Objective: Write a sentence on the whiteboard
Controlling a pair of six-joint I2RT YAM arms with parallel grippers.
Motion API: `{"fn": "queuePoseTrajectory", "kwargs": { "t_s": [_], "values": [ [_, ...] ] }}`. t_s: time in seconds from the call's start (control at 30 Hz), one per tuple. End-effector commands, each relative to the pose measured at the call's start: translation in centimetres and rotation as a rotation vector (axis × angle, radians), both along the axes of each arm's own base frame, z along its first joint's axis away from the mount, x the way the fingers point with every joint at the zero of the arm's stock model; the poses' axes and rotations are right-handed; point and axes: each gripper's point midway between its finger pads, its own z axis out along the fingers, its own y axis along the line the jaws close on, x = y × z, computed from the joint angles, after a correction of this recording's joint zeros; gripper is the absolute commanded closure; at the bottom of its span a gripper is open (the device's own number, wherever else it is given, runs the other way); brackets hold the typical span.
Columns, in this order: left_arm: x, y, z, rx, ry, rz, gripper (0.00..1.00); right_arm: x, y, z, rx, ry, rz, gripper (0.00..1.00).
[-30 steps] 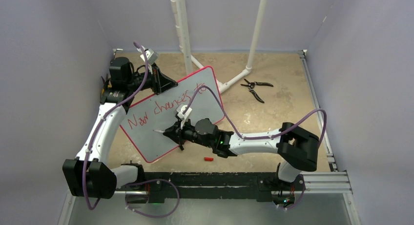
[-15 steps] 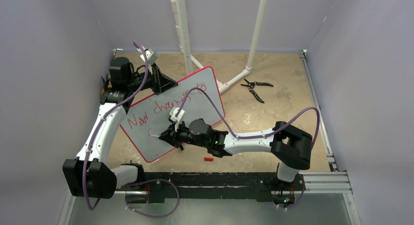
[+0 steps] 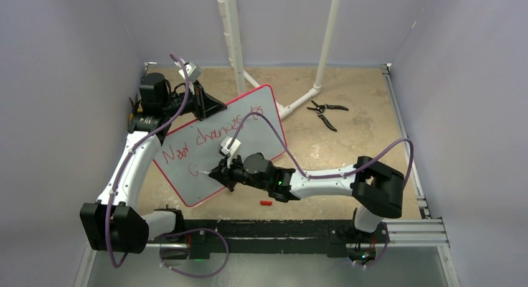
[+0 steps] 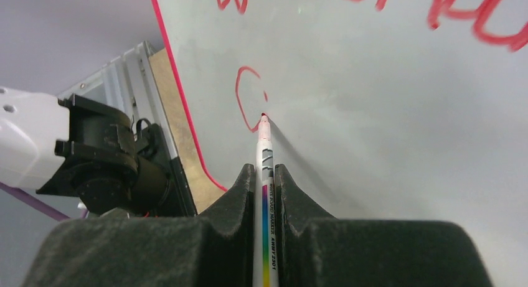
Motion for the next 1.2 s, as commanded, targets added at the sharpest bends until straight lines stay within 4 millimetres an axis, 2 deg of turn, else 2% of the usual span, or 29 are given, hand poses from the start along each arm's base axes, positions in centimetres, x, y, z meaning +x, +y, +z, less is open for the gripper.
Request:
{"fn": "queuePoseTrajectory", "kwargs": {
  "t_s": [0.0,0.13,0.3,0.53,0.9,1.03,1.17],
  "values": [
    [1.9,1.7,-0.6,0.035,-0.026,0.096,1.0,2.3,-0.3,4.6,0.09,-0.063,-0.098,1.0],
    [1.9,1.7,-0.7,0.035,-0.026,0.096,1.0,2.5,0.1,5.8,0.109,-0.082,-0.095,1.0],
    [1.9,1.7,-0.6,0.034,-0.028,0.096,1.0,2.3,0.6,5.3,0.095,-0.083,-0.077,1.0],
    [1.9,1.7,-0.5,0.034,-0.03,0.096,1.0,2.6,-0.5,2.6,0.025,-0.067,-0.108,1.0],
    [1.9,1.7,-0.5,0.033,-0.032,0.095,1.0,0.5,-2.4,-2.8,-0.087,0.012,-0.056,1.0],
    [1.9,1.7,-0.5,0.033,-0.03,0.096,1.0,-0.6,-2.0,-3.8,-0.107,0.022,0.0,1.0],
    [2.0,1.7,-0.6,0.034,-0.026,0.098,1.0,-1.7,-0.6,-3.5,-0.097,0.005,0.058,1.0]
  ]
}}
